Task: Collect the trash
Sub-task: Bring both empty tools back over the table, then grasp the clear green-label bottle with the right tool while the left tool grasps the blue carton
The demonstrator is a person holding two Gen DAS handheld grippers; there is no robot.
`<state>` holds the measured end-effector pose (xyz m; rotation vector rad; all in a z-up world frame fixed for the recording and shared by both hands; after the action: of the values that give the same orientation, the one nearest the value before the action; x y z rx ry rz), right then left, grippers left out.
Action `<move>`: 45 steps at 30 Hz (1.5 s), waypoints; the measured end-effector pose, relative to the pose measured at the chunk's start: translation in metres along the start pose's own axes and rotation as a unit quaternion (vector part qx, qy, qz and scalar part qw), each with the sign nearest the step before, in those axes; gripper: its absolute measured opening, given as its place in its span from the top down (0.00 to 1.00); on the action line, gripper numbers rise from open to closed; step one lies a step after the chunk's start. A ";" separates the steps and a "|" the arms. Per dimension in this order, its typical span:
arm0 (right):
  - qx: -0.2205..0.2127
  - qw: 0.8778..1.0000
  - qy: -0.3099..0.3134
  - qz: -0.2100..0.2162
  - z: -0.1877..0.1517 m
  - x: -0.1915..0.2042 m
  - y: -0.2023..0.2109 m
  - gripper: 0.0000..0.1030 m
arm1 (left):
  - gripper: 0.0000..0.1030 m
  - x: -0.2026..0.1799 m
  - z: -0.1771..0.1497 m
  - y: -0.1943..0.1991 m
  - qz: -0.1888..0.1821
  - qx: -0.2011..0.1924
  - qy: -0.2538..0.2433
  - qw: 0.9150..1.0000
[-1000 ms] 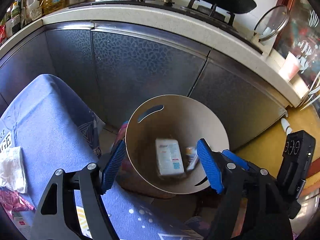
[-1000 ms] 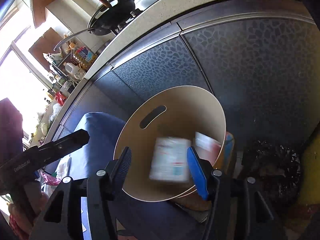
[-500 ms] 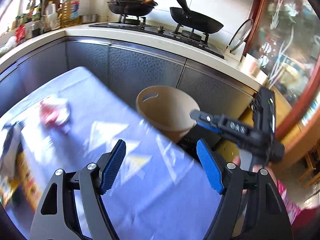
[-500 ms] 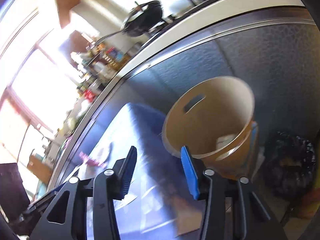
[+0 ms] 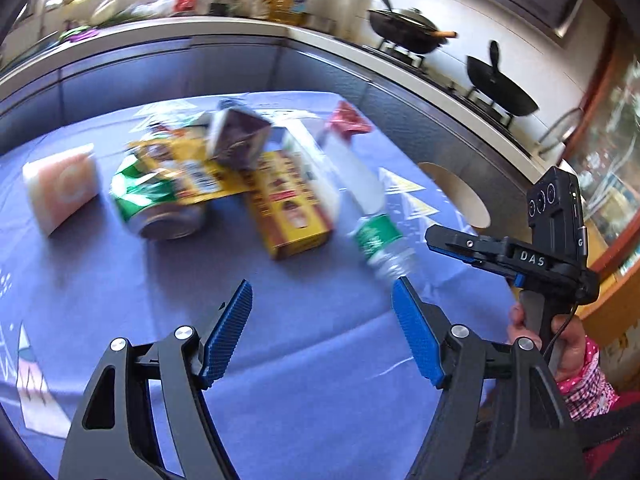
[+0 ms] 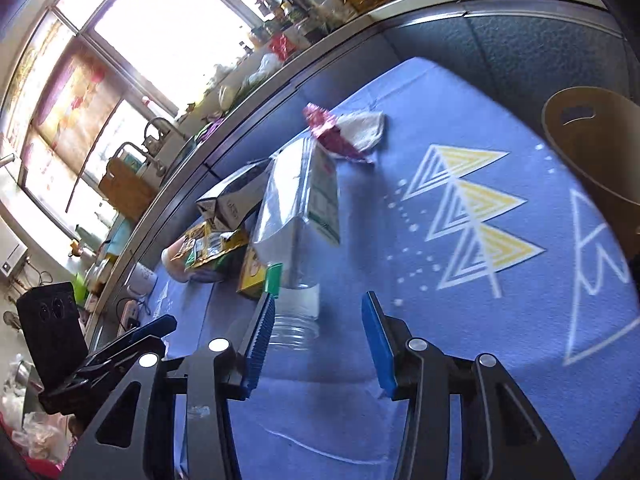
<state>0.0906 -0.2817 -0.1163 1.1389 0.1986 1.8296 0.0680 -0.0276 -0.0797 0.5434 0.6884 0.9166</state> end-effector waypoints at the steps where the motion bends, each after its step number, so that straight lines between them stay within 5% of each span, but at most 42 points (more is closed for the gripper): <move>1: 0.011 1.000 -0.003 -0.001 0.002 0.003 -0.009 0.43 | 0.31 0.005 -0.002 0.004 0.004 -0.003 0.005 1.000; 12: 0.056 0.998 0.005 -0.022 0.001 0.015 -0.055 0.43 | 0.29 0.079 0.031 0.052 0.088 -0.050 0.047 0.994; 16: 0.051 0.998 0.008 -0.033 0.000 0.020 -0.057 0.44 | 0.10 0.056 0.073 0.035 0.119 -0.062 -0.002 0.991; 22: 0.045 0.998 0.006 -0.038 -0.003 0.021 -0.055 0.44 | 0.10 0.001 0.126 -0.048 0.182 -0.010 -0.102 0.978; 24: 0.045 0.998 0.004 -0.034 -0.003 0.020 -0.054 0.44 | 0.18 -0.003 0.131 -0.072 0.217 0.003 -0.115 0.969; 28: 0.042 0.999 0.003 -0.028 -0.003 0.018 -0.052 0.44 | 0.51 0.010 0.133 -0.106 0.243 0.045 -0.101 0.964; 30: 0.040 0.999 0.006 -0.028 -0.003 0.018 -0.052 0.46 | 0.52 0.021 0.132 -0.110 0.238 0.048 -0.079 0.967; 32: 0.040 0.999 0.008 -0.025 -0.003 0.018 -0.054 0.61 | 0.54 0.030 0.130 -0.106 0.224 0.042 -0.063 0.972; 37: 0.025 0.999 0.026 -0.020 -0.012 0.024 -0.039 0.61 | 0.55 0.032 0.116 -0.059 0.181 -0.004 -0.036 0.983; 41: 0.002 0.996 0.085 -0.024 -0.039 0.034 -0.005 0.61 | 0.55 0.017 0.076 0.004 0.120 -0.056 -0.042 0.990; 45: 0.013 0.991 0.111 -0.070 -0.070 0.026 0.017 0.60 | 0.54 0.011 0.016 0.043 0.096 -0.060 -0.047 0.992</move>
<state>0.0224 -0.2488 -0.1299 0.9130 0.4220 1.8310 0.0617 0.0013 -0.0434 0.5495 0.4974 1.0975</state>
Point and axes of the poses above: each gripper's, at about its wrist camera, not at the fingertips, and y roughly against the way its jaws point, x to its left, z to its top, the point moved 2 cm from there along -y, roughly the way its jaws point
